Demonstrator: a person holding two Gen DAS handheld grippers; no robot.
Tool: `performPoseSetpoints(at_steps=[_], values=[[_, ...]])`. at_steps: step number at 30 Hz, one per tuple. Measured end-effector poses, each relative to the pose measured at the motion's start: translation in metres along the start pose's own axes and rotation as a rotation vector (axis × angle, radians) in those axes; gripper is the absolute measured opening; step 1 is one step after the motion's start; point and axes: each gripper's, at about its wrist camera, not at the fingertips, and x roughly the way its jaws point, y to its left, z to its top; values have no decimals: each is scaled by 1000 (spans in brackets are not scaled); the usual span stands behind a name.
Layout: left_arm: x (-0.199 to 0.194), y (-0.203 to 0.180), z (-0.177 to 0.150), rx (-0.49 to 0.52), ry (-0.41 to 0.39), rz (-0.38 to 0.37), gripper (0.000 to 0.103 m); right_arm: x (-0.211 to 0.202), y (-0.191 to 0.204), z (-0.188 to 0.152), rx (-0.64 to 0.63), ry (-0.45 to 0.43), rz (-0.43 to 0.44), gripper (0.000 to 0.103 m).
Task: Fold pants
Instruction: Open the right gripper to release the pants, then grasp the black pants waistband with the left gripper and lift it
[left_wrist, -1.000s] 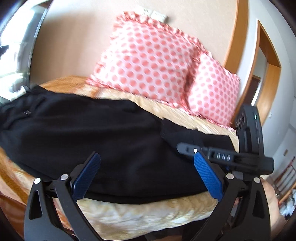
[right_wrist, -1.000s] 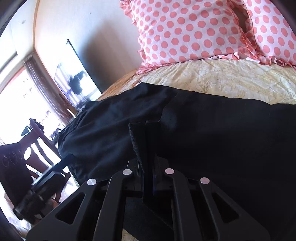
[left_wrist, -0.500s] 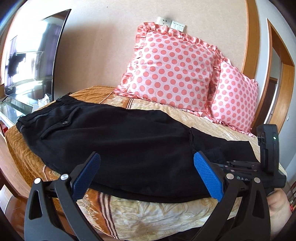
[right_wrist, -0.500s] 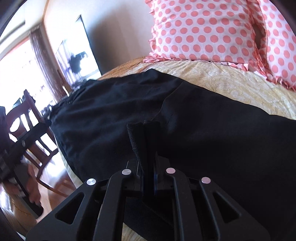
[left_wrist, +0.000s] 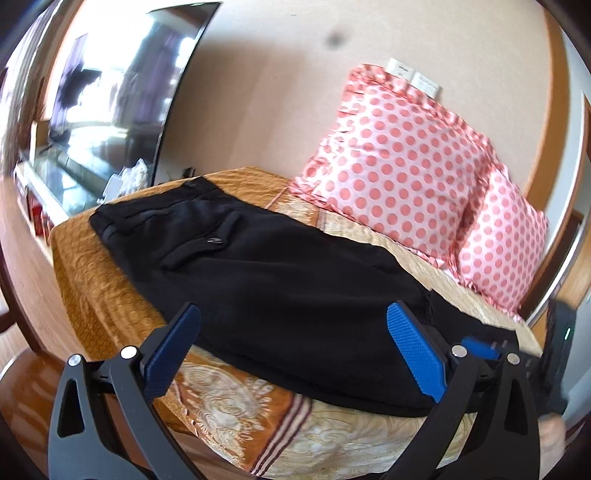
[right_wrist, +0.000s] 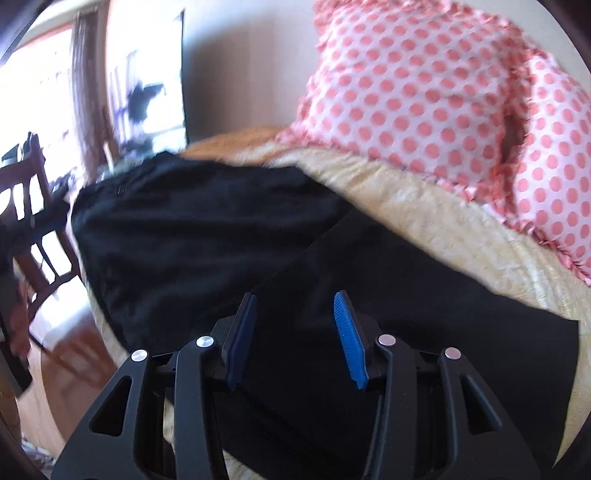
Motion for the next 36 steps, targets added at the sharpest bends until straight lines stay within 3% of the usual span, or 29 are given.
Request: performPoseSetpoints(at_steps=[3,6,10,12,17,19,24,31,36], values=[[-3,31,14,-107,6,-12,101,-4,8,-3,-49,-26,-45,44],[-5,66,30,-243,10,-34,101,-3,-5,-4,24,-27,4,44],[1,114,45,-452,46,-119,101,1,-16,-5,87,-32,43,48],[8,126,49,-506,77,-167,101,1,-15,-6,89,-38,40,50],[26,144,56,-573,136,-171,101,0,-16,-8,88,-41,40,51],[33,152,55,-620,161,-214,101,-1,-15,-7,86,-43,40,51],[43,154,60,-661,203,-242,101,-1,-15,-8,85,-48,30,55],[51,160,59,-807,290,-260,101,0,-15,-8,86,-51,31,55],[51,162,60,-874,267,-249,101,0,-15,-8,86,-50,30,55]])
